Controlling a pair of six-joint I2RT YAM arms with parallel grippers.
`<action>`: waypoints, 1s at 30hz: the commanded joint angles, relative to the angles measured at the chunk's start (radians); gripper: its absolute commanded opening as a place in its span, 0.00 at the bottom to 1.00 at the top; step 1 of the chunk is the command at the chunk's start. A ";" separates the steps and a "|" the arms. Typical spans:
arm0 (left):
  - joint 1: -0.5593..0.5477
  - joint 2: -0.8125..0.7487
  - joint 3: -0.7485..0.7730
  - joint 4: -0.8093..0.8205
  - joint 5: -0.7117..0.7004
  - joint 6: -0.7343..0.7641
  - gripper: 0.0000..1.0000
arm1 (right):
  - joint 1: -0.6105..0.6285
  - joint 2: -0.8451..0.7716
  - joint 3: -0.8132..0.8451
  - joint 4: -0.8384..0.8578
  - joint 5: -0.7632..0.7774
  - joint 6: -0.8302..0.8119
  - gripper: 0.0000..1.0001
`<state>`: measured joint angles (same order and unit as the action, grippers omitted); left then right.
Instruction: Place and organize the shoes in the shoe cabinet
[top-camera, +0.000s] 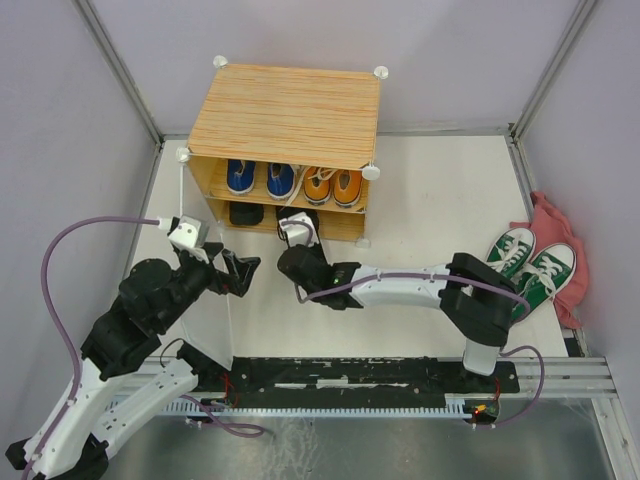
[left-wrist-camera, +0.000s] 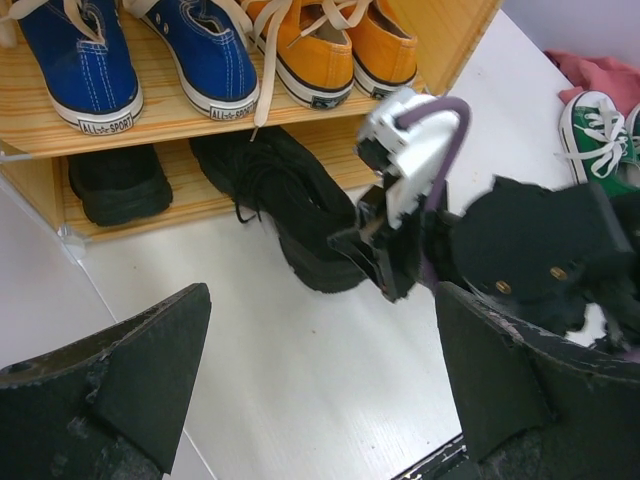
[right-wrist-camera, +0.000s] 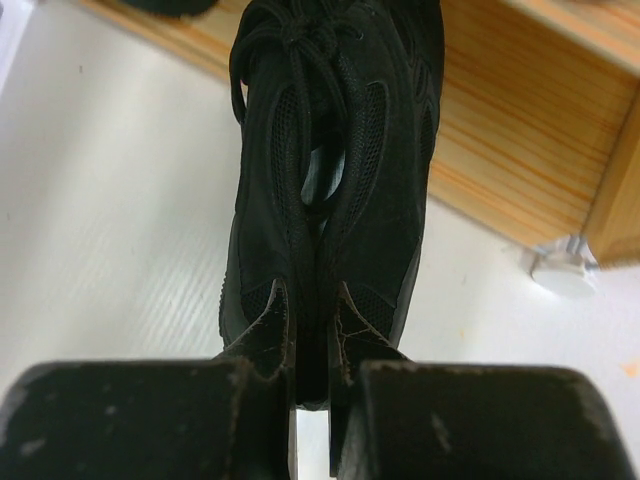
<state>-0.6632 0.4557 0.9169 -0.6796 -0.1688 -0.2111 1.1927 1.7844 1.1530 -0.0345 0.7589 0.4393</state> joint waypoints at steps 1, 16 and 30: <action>0.002 -0.022 0.043 -0.013 -0.012 -0.018 1.00 | -0.051 0.068 0.135 0.154 0.015 -0.017 0.02; 0.002 -0.029 0.048 -0.047 -0.006 -0.021 1.00 | -0.142 0.294 0.395 0.260 0.125 0.058 0.02; 0.002 -0.021 0.047 -0.046 0.003 -0.027 1.00 | -0.173 0.479 0.600 0.313 0.169 0.073 0.02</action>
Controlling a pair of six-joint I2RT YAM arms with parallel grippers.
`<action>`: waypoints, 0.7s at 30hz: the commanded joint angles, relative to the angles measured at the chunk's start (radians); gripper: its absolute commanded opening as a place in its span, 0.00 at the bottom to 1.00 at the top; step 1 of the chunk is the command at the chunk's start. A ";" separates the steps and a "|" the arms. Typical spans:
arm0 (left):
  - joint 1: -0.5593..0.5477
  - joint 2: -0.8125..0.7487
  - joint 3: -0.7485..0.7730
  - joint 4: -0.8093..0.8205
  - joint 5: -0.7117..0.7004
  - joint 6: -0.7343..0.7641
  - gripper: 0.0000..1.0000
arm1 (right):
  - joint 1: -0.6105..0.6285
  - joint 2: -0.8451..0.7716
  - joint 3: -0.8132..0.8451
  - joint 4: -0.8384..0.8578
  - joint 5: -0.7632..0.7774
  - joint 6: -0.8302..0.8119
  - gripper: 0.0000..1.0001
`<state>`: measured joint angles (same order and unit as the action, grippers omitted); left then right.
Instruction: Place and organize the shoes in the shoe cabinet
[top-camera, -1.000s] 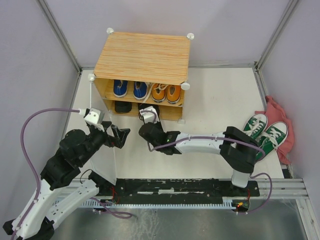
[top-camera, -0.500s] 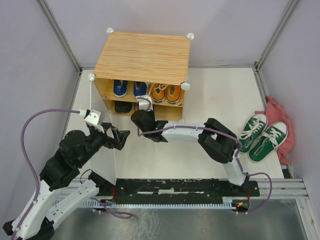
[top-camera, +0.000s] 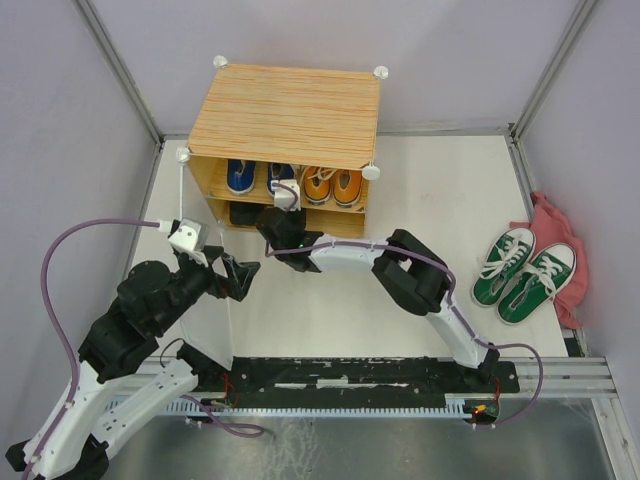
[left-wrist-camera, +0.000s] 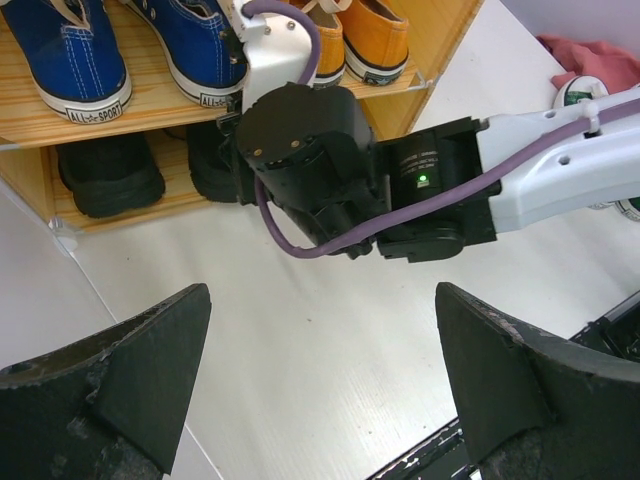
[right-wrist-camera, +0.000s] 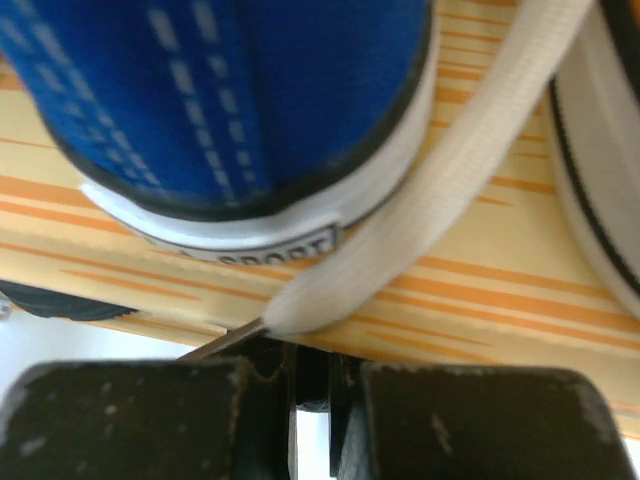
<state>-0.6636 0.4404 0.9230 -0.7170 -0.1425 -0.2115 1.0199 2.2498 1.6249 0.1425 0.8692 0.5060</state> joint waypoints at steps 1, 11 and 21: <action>0.003 -0.006 0.041 -0.008 -0.024 -0.025 1.00 | 0.000 0.026 0.145 0.135 0.056 0.002 0.02; 0.002 -0.007 0.041 -0.008 -0.026 -0.025 1.00 | -0.007 0.100 0.216 0.130 0.031 -0.028 0.02; 0.002 -0.009 0.040 -0.009 -0.025 -0.025 1.00 | -0.021 0.077 0.167 0.089 0.048 0.025 0.44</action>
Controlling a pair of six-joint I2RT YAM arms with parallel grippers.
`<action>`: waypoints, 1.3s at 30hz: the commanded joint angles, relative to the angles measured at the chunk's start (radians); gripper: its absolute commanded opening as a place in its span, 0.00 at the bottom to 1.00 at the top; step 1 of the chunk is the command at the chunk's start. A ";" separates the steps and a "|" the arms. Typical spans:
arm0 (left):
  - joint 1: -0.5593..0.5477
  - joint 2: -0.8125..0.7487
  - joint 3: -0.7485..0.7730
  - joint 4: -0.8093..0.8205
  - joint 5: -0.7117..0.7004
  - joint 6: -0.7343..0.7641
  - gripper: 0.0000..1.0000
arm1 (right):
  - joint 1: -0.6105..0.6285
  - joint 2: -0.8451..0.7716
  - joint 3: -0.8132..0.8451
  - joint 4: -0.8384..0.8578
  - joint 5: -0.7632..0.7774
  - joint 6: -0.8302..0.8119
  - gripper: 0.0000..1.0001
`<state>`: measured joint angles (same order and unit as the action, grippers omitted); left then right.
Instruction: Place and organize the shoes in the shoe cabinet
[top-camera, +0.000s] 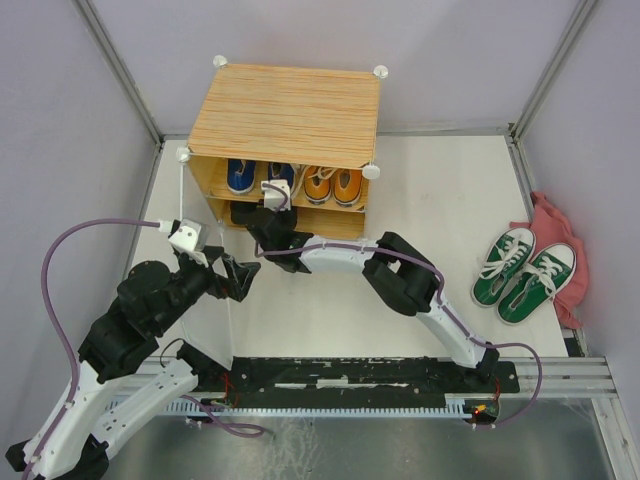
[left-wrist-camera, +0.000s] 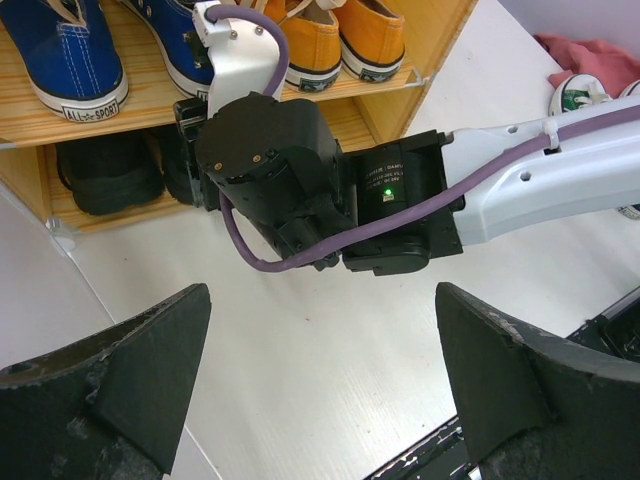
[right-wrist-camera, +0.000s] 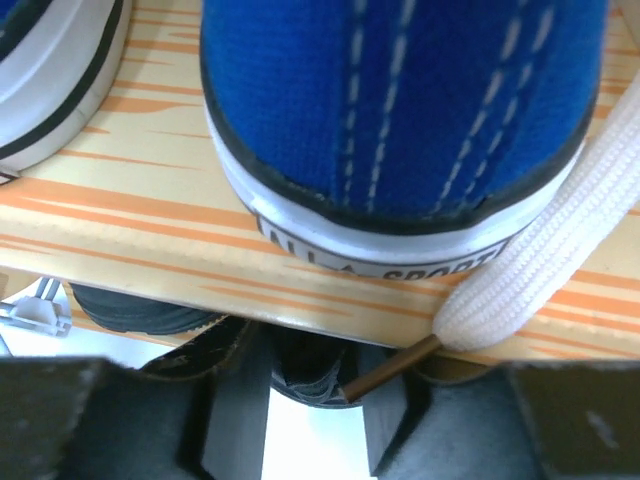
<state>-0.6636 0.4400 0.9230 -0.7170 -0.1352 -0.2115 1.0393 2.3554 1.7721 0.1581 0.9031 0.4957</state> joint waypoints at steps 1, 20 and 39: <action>0.002 -0.008 0.041 -0.009 -0.032 -0.025 1.00 | -0.039 -0.035 0.016 0.063 0.003 0.040 0.48; 0.003 -0.037 0.059 -0.034 -0.073 -0.037 1.00 | 0.088 -0.418 -0.329 -0.246 -0.113 0.215 0.79; 0.002 -0.058 0.077 -0.017 -0.046 -0.033 0.99 | -0.183 -1.235 -0.700 -1.362 -0.051 0.521 0.96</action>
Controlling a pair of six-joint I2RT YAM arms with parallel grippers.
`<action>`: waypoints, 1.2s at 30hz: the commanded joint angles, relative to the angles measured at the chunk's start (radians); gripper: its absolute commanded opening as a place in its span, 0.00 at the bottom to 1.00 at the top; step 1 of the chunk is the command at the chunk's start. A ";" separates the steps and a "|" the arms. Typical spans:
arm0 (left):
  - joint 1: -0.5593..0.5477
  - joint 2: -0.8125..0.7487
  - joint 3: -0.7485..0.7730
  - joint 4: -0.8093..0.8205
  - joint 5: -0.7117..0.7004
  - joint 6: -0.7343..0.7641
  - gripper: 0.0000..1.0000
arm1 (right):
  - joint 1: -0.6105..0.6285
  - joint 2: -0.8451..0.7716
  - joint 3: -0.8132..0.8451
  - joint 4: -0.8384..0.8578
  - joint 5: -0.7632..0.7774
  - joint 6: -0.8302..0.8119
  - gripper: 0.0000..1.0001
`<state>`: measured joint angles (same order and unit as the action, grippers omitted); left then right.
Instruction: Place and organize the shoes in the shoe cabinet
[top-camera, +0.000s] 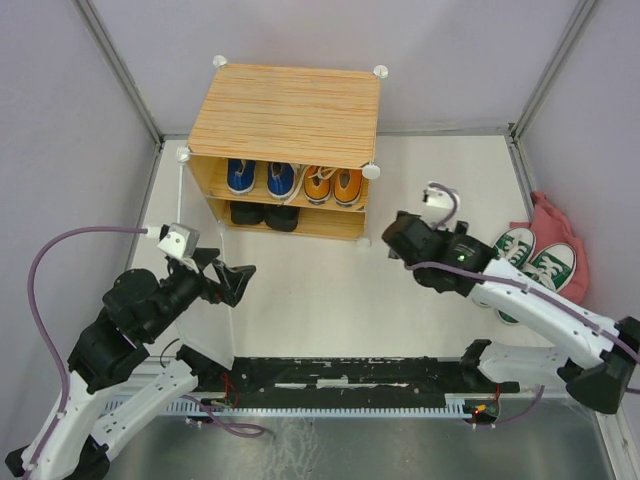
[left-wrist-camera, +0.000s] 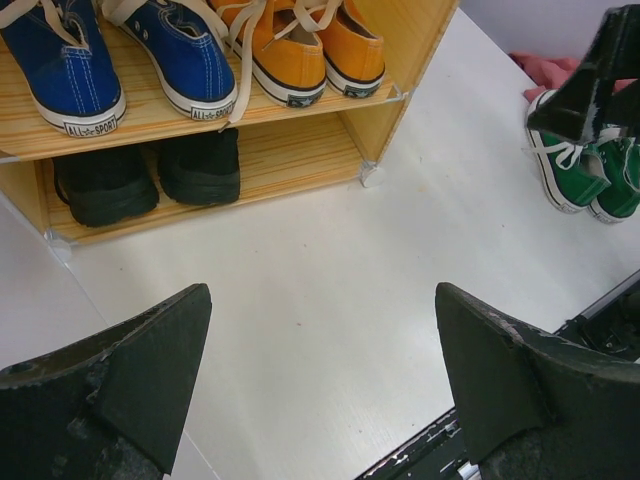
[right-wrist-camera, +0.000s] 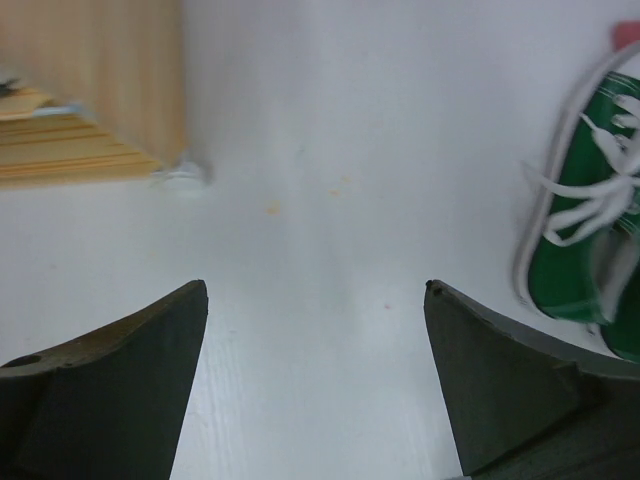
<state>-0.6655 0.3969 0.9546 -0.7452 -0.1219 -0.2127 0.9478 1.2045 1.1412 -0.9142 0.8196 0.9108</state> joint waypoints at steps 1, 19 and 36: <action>0.004 -0.010 0.047 0.014 -0.052 -0.030 0.99 | -0.148 -0.124 -0.097 -0.294 0.001 0.114 0.96; 0.004 0.029 -0.004 0.134 0.021 -0.029 0.99 | -0.967 -0.248 -0.303 -0.138 -0.346 -0.117 1.00; 0.004 0.026 -0.011 0.117 0.028 -0.040 0.99 | -1.337 0.049 -0.530 0.299 -0.718 -0.267 0.68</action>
<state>-0.6651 0.4358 0.9428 -0.6556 -0.0856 -0.2123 -0.3767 1.2175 0.6937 -0.8303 0.2356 0.6830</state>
